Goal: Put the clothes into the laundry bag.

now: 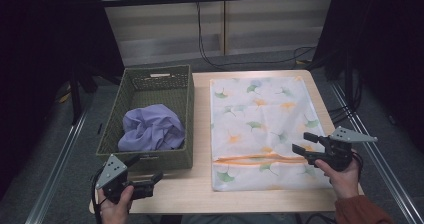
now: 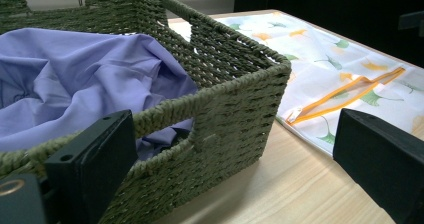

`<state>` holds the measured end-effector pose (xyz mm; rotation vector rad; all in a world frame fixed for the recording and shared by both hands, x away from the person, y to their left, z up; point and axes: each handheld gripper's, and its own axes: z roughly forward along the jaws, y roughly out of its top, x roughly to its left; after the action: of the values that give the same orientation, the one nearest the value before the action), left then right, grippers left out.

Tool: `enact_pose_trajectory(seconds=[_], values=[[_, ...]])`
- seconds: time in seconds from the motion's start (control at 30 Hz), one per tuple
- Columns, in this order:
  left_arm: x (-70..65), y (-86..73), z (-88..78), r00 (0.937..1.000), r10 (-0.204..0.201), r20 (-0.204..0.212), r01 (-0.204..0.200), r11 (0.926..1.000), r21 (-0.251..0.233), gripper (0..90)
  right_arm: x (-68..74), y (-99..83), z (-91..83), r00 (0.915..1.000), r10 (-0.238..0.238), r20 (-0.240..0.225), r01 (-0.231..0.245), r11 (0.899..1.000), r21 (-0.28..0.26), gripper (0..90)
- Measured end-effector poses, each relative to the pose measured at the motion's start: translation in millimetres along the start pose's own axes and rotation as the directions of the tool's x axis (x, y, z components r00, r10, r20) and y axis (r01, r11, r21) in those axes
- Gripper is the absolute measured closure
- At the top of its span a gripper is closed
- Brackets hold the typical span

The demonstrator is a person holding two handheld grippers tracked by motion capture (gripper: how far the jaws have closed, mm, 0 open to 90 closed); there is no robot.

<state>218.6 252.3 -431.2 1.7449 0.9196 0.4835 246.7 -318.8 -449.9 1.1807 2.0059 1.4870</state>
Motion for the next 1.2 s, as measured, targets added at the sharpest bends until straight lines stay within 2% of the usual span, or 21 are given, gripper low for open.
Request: enact_pose_trajectory(seconds=[0.1,0.17,0.23,0.3,0.37,0.47,0.57,0.6,0.67,0.8,0.87,0.9,0.93,0.97,1.03,1.13,1.17,1.2], values=[[0.6,-0.6,0.2,1.0,-0.008,-0.004,0.008,0.9999,0.01,3.7,-0.9,0.0,-0.5,0.9999,0.001,0.015,-0.001,1.0,-0.006,30.0],[-0.4,-1.2,-0.3,0.9997,-0.024,0.006,0.024,0.9995,0.019,3.6,-1.8,0.0,-0.2,0.9999,0.011,0.003,-0.01,1.0,-0.013,30.0],[-1.7,-1.0,-1.2,1.0,-0.005,-0.007,0.005,0.9998,0.019,3.5,-0.9,0.2,-0.2,0.9999,0.011,-0.003,-0.011,1.0,-0.012,30.5],[-1.0,-1.4,-0.6,0.9999,-0.017,-0.002,0.017,0.9997,0.02,3.5,0.0,0.5,1.0,0.9997,0.015,-0.02,-0.015,1.0,-0.007,31.7],[-2.0,-1.8,0.8,0.9997,-0.022,-0.005,0.022,0.9995,0.023,3.5,0.9,0.6,2.4,0.9997,-0.005,-0.023,0.005,1.0,0.01,31.9],[-1.7,-2.0,0.8,1.0,-0.009,0.0,0.009,0.9994,0.034,3.4,1.7,1.6,3.5,0.9991,0.006,-0.042,-0.005,1.0,0.027,30.7],[-0.8,-2.4,-0.1,0.9999,-0.013,0.005,0.013,0.9993,0.034,3.4,3.5,3.3,7.2,0.996,0.014,-0.088,-0.007,0.997,0.076,31.4],[-1.0,-2.5,-0.4,0.9999,-0.014,0.003,0.013,0.9994,0.033,3.4,3.5,3.3,7.2,0.996,0.014,-0.088,-0.007,0.997,0.076,31.4],[-0.8,-2.6,-0.3,0.9999,-0.01,0.006,0.01,0.9994,0.034,3.4,3.8,4.5,10.3,0.9931,0.015,-0.116,-0.004,0.995,0.095,35.1],[-3.3,-2.9,-1.8,1.0,0.004,0.009,-0.004,0.9994,0.034,3.4,4.4,8.1,14.5,0.9897,-0.002,-0.143,0.018,0.994,0.11,38.9],[-4.0,-3.3,-2.7,0.9999,0.011,0.008,-0.011,0.9993,0.035,3.4,3.7,8.8,18.8,0.9861,0.008,-0.166,0.015,0.99,0.14,38.9],[-3.7,-3.6,-3.0,0.9999,0.01,0.011,-0.011,0.9993,0.036,3.4,4.9,9.6,23.2,0.9835,0.01,-0.181,0.021,0.985,0.17,42.2],[-3.0,-3.6,-3.3,0.9998,0.011,0.016,-0.012,0.9993,0.035,3.4,4.9,9.6,23.2,0.9835,0.01,-0.181,0.021,0.985,0.17,42.2],[-2.8,-3.6,-3.7,0.9999,0.01,0.014,-0.01,0.9993,0.036,3.4,6.0,10.2,24.7,0.983,0.004,-0.184,0.029,0.984,0.178,43.5],[-2.6,-3.4,-3.2,0.9998,0.008,0.018,-0.009,0.9994,0.034,3.4,10.9,12.3,29.2,0.9812,-0.039,-0.189,0.073,0.981,0.177,52.5],[-4.0,-3.0,-2.5,0.9994,0.016,0.031,-0.017,0.9993,0.034,3.3,14.3,15.8,40.0,0.9762,-0.056,-0.21,0.096,0.978,0.183,52.6],[-5.8,-2.6,-2.5,0.9992,0.02,0.035,-0.021,0.9993,0.031,3.2,17.0,18.0,50.1,0.9748,-0.059,-0.215,0.102,0.975,0.198,53.9],[-6.4,-2.2,-2.4,0.9991,0.029,0.031,-0.03,0.999,0.032,3.2,17.0,18.0,50.1,0.9748,-0.059,-0.215,0.102,0.975,0.198,53.9]])
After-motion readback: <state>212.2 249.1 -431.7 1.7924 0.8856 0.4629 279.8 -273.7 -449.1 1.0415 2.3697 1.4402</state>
